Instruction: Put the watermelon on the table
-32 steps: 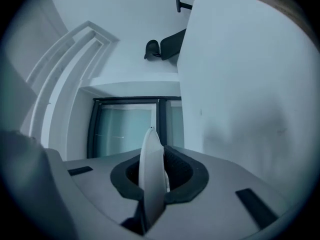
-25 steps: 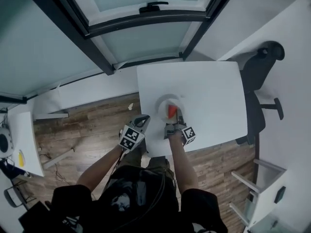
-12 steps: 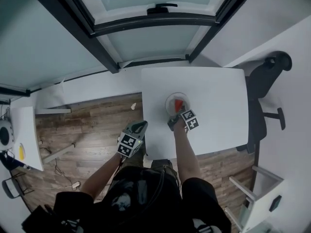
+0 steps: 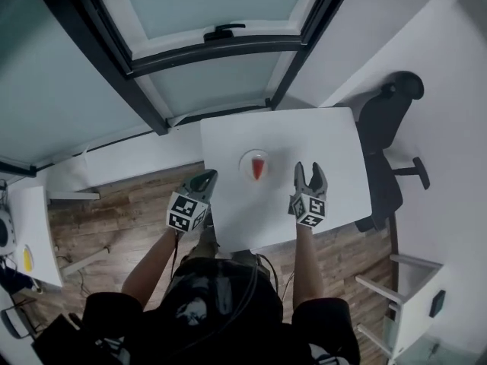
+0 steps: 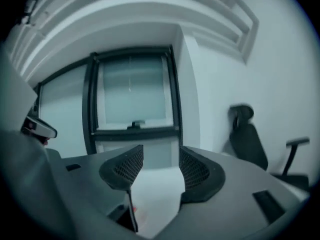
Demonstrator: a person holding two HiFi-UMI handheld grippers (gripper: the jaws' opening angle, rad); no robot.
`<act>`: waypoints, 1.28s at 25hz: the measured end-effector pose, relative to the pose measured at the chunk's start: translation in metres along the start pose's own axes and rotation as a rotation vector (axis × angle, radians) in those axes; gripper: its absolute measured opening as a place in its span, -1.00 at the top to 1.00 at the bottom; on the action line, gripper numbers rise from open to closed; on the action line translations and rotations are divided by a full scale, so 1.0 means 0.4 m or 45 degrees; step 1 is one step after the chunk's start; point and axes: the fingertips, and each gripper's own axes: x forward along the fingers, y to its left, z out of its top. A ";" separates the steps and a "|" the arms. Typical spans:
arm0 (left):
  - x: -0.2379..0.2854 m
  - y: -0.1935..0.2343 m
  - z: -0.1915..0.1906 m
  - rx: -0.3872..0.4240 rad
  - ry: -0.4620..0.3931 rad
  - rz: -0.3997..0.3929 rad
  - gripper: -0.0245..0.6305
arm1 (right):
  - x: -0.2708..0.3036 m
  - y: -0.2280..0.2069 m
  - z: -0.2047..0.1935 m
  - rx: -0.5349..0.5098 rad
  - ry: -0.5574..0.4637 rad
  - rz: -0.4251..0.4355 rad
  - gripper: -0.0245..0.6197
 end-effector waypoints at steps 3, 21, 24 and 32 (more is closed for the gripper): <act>-0.022 0.051 0.158 0.097 -0.144 0.057 0.91 | -0.144 -0.122 0.426 -0.222 -0.394 -0.048 0.20; -0.063 -0.274 0.331 0.185 -0.304 -0.033 0.91 | -0.397 0.238 0.310 -0.107 -0.153 0.216 0.65; -0.070 -0.287 0.272 0.152 -0.255 -0.032 0.91 | -0.403 0.250 0.274 -0.090 -0.125 0.187 0.83; -0.111 -0.274 0.187 0.128 -0.198 -0.008 0.91 | -0.415 0.267 0.203 -0.035 -0.057 0.182 0.89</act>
